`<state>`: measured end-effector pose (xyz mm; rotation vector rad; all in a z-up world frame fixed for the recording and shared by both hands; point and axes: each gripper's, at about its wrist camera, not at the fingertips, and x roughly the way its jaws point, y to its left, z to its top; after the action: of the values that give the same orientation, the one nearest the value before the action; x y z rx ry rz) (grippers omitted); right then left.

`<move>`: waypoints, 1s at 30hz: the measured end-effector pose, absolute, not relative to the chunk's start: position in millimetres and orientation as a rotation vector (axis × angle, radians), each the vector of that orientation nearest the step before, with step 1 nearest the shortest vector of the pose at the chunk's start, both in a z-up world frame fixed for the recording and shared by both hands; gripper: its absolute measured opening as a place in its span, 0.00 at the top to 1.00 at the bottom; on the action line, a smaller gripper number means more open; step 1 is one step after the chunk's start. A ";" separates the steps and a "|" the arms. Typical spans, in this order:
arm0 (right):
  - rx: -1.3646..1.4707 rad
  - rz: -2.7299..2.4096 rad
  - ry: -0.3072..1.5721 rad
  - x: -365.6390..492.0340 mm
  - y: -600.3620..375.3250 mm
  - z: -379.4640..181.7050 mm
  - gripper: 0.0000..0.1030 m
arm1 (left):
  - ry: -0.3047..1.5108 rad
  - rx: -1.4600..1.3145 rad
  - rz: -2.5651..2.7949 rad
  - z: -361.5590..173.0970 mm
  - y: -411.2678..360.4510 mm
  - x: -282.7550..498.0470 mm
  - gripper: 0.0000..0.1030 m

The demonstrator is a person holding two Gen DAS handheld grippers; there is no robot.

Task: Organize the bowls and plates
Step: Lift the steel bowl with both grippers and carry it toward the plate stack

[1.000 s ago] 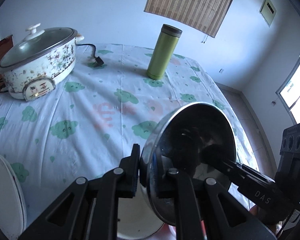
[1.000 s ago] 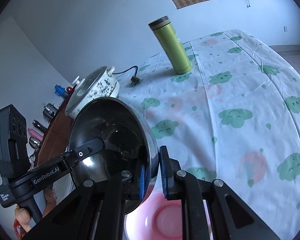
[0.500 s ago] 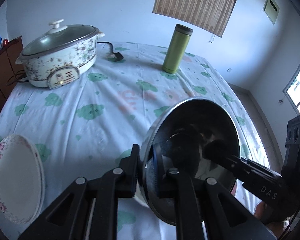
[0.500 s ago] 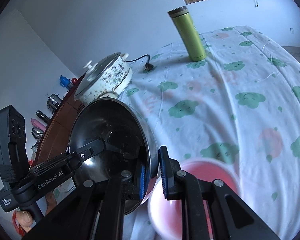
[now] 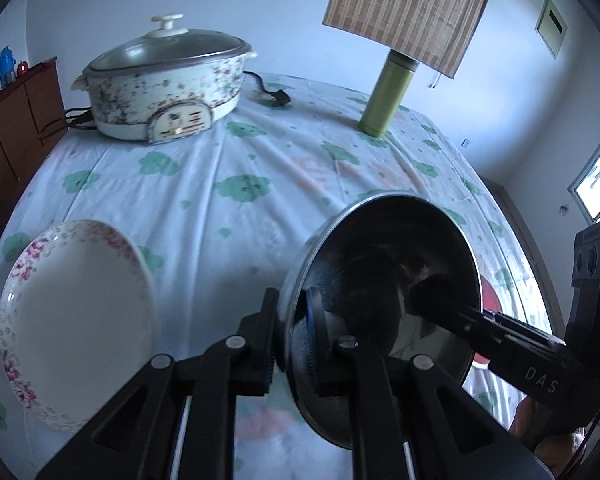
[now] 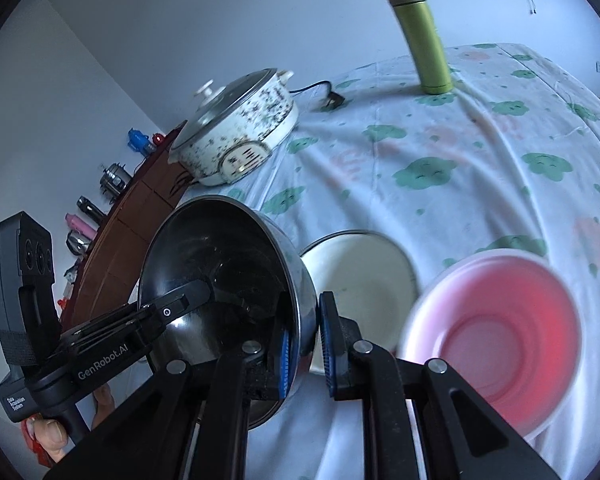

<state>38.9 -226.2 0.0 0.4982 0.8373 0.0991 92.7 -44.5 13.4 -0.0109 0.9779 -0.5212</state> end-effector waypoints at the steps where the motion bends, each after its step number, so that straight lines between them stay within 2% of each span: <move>1: 0.490 0.100 0.841 40.1 -220.9 -0.2 0.86 | 0.980 -0.015 -0.520 12.3 -40.2 93.8 0.90; 19: 0.446 0.110 0.856 41.4 -186.5 -4.0 0.85 | 0.978 -0.005 -0.519 6.6 -14.7 89.4 0.90; 30: 0.450 0.167 0.955 11.3 -175.0 -19.2 0.84 | 1.025 0.071 -0.522 -2.1 -6.9 58.5 0.89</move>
<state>11.3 -175.0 -19.2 0.4498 0.9554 0.1665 58.5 -6.9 -2.1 0.0708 1.0253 -0.5223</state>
